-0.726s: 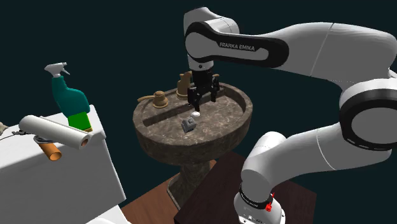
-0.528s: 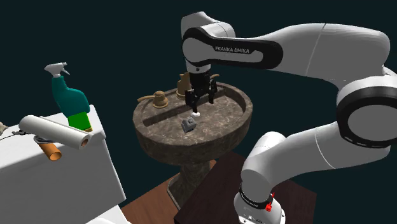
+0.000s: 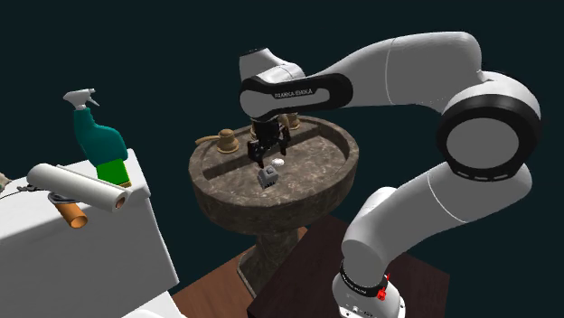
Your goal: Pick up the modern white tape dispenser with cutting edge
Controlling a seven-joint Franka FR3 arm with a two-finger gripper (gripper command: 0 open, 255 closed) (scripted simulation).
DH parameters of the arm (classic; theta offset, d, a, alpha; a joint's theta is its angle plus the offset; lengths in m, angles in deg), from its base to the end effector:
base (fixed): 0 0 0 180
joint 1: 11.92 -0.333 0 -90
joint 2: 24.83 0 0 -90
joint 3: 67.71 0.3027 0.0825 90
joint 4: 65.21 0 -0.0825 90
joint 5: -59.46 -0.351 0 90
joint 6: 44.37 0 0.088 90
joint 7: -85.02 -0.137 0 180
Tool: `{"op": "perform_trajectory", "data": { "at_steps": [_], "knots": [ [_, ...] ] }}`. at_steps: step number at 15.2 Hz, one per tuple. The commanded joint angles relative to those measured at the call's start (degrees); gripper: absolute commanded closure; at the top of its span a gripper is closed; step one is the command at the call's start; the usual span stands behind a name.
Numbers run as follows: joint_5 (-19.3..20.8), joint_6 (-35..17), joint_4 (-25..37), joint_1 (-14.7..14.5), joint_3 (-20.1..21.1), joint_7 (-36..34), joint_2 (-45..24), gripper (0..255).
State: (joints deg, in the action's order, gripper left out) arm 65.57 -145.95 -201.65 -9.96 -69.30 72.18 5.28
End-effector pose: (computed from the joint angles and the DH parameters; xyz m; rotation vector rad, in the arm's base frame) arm 0.3547 -0.0351 0.4733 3.0184 -0.3884 -0.1144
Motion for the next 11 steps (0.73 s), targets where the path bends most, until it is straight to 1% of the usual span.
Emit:
{"op": "perform_trajectory", "data": {
  "at_steps": [1,3,11],
  "knots": [
    [0.9,-4.1,0.1,0.4,0.1,-1.0,-3.4,0],
    [1.6,-7.5,0.5,0.7,0.2,-2.0,-6.7,0],
    [2.0,-13.7,-4.0,0.8,0.1,-2.7,-8.5,0]
  ]
}}
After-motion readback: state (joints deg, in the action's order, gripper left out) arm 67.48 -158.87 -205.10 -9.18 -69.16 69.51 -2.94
